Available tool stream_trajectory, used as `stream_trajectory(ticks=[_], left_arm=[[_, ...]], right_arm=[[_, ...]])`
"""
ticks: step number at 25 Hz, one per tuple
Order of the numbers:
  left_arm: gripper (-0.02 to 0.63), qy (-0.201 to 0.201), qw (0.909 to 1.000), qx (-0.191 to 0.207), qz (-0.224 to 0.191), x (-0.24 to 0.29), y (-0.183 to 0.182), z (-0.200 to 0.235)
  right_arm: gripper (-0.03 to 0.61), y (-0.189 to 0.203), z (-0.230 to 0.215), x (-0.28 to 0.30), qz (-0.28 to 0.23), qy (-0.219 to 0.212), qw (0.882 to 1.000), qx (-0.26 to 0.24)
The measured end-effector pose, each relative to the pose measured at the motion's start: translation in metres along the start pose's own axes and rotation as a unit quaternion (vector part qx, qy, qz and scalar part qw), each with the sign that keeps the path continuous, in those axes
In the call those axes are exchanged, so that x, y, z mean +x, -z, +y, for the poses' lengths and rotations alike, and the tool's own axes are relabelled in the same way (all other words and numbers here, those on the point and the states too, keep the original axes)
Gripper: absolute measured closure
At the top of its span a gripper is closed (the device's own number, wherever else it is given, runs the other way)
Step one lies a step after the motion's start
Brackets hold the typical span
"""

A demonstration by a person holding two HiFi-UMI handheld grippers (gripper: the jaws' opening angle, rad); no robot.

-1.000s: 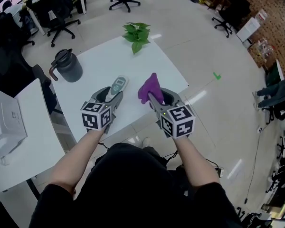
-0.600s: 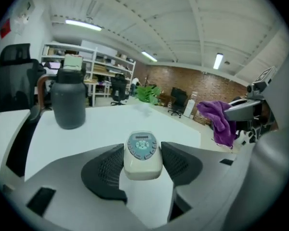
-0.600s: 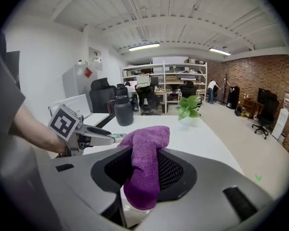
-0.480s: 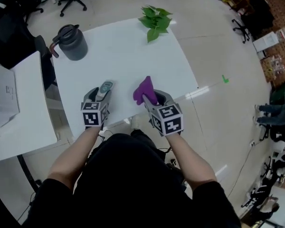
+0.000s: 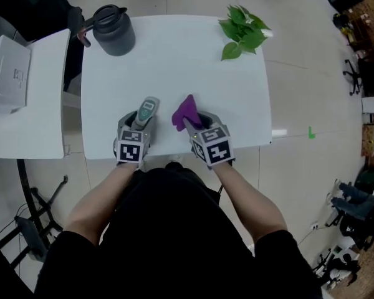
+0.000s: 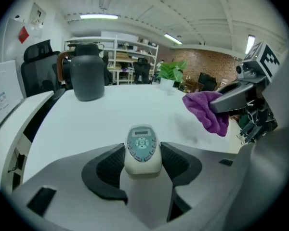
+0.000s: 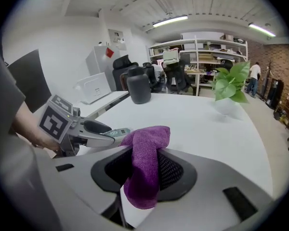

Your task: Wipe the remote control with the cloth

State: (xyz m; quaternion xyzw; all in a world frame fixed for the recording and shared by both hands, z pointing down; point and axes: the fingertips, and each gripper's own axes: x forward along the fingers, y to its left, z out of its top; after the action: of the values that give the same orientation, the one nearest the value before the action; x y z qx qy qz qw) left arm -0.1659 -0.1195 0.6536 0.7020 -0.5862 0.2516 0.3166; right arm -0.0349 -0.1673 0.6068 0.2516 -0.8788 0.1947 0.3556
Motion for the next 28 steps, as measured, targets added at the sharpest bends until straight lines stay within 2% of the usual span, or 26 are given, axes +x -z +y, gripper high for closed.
stream_trajectory(ticks=[4,8,16,21,28], left_arm=[[0.39,-0.027,0.9991,-0.007,0.033,0.016,0.017,-0.008],[0.386,-0.049,0.998,-0.009,0.04,0.02,0.019,-0.011],[0.365,-0.046,0.9975,-0.012,0.053,0.021,0.026,-0.013],[0.365,-0.038,0.998,-0.011,0.048,0.011,0.024,-0.012],[0.367,0.001,0.9999,0.001,-0.017,-0.042,-0.011,-0.008]], right_arm=[[0.428,0.013,-0.001,0.03,0.042,-0.015,0.999,-0.023],[0.426,0.025,-0.006,0.043,0.071,-0.016,0.997,-0.021],[0.407,0.039,-0.021,0.045,0.087,0.0,0.996,-0.021],[0.351,0.036,-0.022,0.041,0.079,0.011,0.996,-0.041],[0.339,0.005,-0.017,-0.012,0.012,0.053,0.998,-0.026]])
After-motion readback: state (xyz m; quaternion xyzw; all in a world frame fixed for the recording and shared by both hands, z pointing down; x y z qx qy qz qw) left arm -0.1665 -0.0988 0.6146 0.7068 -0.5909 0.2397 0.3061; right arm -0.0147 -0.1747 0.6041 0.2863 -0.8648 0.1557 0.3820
